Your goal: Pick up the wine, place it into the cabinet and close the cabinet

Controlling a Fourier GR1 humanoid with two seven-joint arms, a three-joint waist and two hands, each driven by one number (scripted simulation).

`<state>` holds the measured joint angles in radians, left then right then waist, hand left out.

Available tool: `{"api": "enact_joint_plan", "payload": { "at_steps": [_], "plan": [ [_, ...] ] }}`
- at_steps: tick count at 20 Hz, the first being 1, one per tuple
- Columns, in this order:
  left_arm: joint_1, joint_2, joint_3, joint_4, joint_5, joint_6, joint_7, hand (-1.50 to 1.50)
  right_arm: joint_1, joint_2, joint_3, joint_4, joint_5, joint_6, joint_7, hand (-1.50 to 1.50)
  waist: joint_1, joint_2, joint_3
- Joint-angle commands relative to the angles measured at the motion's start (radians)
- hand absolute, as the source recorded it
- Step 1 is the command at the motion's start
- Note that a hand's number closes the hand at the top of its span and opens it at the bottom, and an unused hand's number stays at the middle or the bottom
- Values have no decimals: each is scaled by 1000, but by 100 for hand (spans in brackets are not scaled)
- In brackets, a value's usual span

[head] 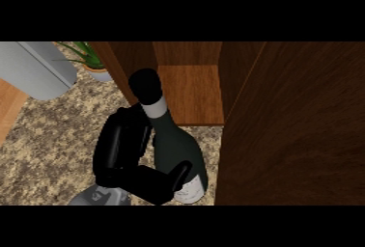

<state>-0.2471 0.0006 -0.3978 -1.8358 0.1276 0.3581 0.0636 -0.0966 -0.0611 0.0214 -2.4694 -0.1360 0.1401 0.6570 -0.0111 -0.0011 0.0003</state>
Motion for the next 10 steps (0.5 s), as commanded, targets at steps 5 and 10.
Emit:
{"api": "enact_joint_plan", "payload": {
  "at_steps": [5, 10],
  "plan": [
    [-197, -1, -67, 56, -26, 215, 110, 150, 49, 6, -9, -138, -106, 5, 56, -150, -3, -1, 0],
    [-230, -1, -135, 114, -37, 319, 90, 150, 63, -2, -32, -98, -120, 31, 7, -150, 1, 0, 0]
  ]
}}
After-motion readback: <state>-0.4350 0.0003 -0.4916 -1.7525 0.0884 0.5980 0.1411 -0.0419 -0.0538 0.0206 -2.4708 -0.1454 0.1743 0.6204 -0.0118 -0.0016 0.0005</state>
